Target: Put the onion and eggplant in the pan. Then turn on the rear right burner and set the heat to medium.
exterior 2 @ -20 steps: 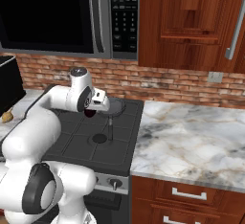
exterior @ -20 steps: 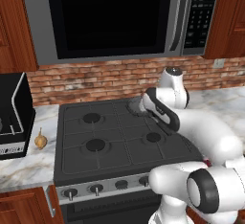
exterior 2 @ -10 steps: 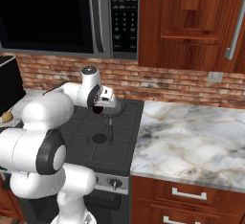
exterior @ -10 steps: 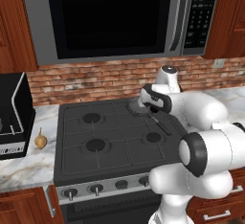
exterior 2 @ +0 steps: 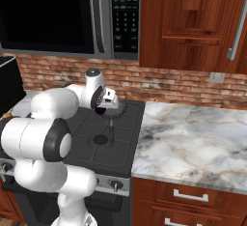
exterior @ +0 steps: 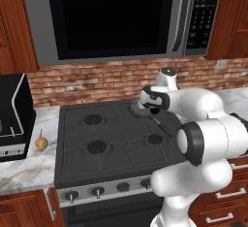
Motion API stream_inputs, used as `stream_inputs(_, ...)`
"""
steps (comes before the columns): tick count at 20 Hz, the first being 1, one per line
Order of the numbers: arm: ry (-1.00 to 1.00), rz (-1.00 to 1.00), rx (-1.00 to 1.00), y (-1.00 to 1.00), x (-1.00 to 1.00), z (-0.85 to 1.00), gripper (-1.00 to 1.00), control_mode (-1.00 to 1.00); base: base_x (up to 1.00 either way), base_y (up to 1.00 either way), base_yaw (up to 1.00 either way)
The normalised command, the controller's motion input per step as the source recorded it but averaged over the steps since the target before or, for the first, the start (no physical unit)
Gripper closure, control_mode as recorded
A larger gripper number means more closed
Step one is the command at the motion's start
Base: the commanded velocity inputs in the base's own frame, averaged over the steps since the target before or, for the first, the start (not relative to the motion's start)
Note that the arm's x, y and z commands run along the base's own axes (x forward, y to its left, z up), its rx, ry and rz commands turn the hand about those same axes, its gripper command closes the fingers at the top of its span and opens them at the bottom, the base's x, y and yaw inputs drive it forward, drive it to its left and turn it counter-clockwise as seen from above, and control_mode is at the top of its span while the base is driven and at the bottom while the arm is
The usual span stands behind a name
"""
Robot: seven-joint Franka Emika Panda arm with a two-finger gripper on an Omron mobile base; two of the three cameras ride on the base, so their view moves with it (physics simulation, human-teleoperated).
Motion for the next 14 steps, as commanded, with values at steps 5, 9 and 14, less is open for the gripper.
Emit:
stream_inputs(5, 0.0, 0.0, 0.0, 0.0, 0.52, 0.0, 1.0, -1.0, 0.0, 0.0, 0.0)
stream_inputs(9, 0.03, 0.0, 0.0, -0.06, 0.51, 0.0, 1.0, -1.0, 0.0, 0.0, 0.0)
stream_inputs(14, 0.05, 0.0, 0.0, -0.11, 0.45, -0.08, 1.0, -1.0, 0.0, 0.0, 0.0)
